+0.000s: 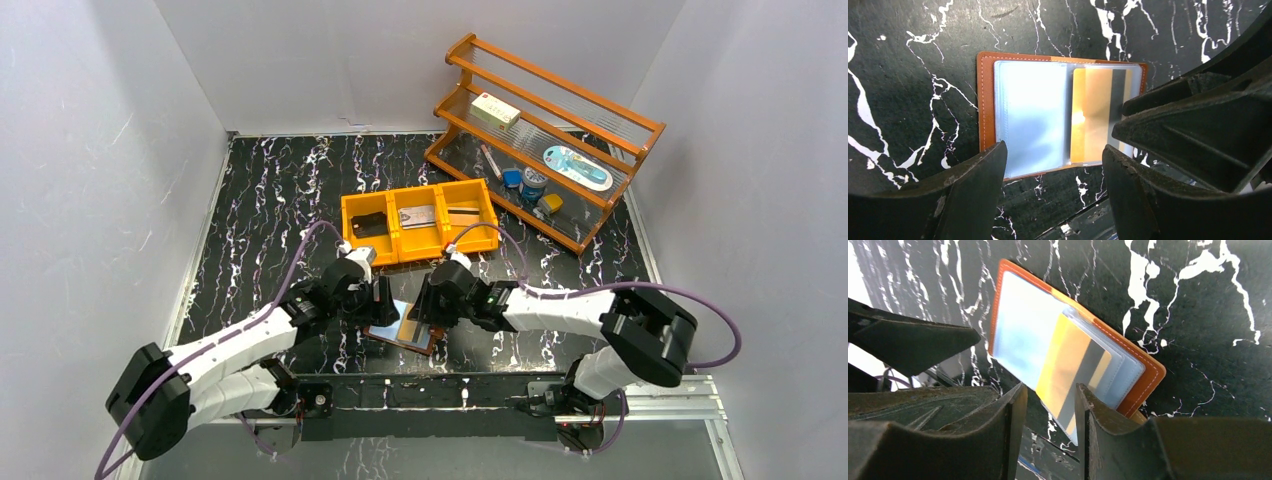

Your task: Take the credit cards out of the card holder

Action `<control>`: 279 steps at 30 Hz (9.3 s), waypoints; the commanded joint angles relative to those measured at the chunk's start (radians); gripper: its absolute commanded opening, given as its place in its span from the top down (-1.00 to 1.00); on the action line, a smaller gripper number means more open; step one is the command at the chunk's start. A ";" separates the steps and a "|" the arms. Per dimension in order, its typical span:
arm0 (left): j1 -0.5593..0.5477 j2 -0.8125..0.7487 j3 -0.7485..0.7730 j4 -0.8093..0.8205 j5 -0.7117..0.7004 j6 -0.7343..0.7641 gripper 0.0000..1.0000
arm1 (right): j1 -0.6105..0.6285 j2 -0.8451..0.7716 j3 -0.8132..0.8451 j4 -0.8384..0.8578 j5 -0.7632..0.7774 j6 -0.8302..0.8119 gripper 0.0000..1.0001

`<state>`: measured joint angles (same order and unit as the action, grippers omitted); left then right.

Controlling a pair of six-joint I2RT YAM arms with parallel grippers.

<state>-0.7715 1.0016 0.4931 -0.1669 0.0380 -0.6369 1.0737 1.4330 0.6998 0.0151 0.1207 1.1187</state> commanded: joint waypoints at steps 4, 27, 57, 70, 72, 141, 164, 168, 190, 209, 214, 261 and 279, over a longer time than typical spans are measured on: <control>0.008 0.073 0.047 0.055 0.081 -0.013 -0.40 | -0.002 0.047 0.008 -0.007 -0.019 0.017 0.05; 0.017 0.249 0.033 0.174 0.222 -0.031 -0.12 | -0.043 0.095 -0.100 0.043 -0.067 0.095 0.12; 0.172 0.331 -0.120 0.457 0.537 -0.140 0.91 | -0.055 0.110 -0.090 0.051 -0.084 0.093 0.14; 0.183 0.243 -0.078 0.290 0.448 -0.066 0.95 | -0.057 0.117 -0.079 0.037 -0.075 0.090 0.24; 0.184 0.242 -0.076 0.288 0.450 -0.066 0.91 | -0.057 0.119 -0.077 0.034 -0.074 0.087 0.29; 0.186 0.255 0.018 0.161 0.519 0.042 0.60 | -0.065 0.183 0.003 0.006 -0.109 0.009 0.34; 0.191 -0.153 0.119 -0.234 -0.107 0.010 1.00 | -0.065 0.145 0.218 -0.031 -0.196 -0.205 0.20; 0.191 -0.227 0.122 -0.277 -0.212 -0.012 1.00 | -0.063 0.200 0.261 0.045 -0.284 -0.191 0.19; 0.192 -0.296 0.111 -0.337 -0.248 0.003 1.00 | -0.038 0.428 0.402 -0.385 0.066 -0.499 0.24; 0.191 -0.301 0.108 -0.336 -0.244 0.001 1.00 | -0.042 0.301 0.481 -0.264 -0.112 -0.555 0.24; 0.192 -0.294 0.107 -0.336 -0.243 0.003 1.00 | -0.041 0.393 0.470 -0.263 -0.111 -0.508 0.23; 0.334 -0.210 -0.031 0.316 0.488 -0.178 1.00 | -0.280 -0.126 0.008 0.242 -0.458 -0.283 -0.51; 0.347 -0.141 -0.122 0.708 0.705 -0.409 1.00 | -0.317 -0.097 -0.045 0.706 -0.689 -0.129 -0.05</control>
<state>-0.4290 0.8509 0.3878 0.4435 0.6727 -1.0035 0.7628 1.3300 0.6689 0.5285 -0.4877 0.9417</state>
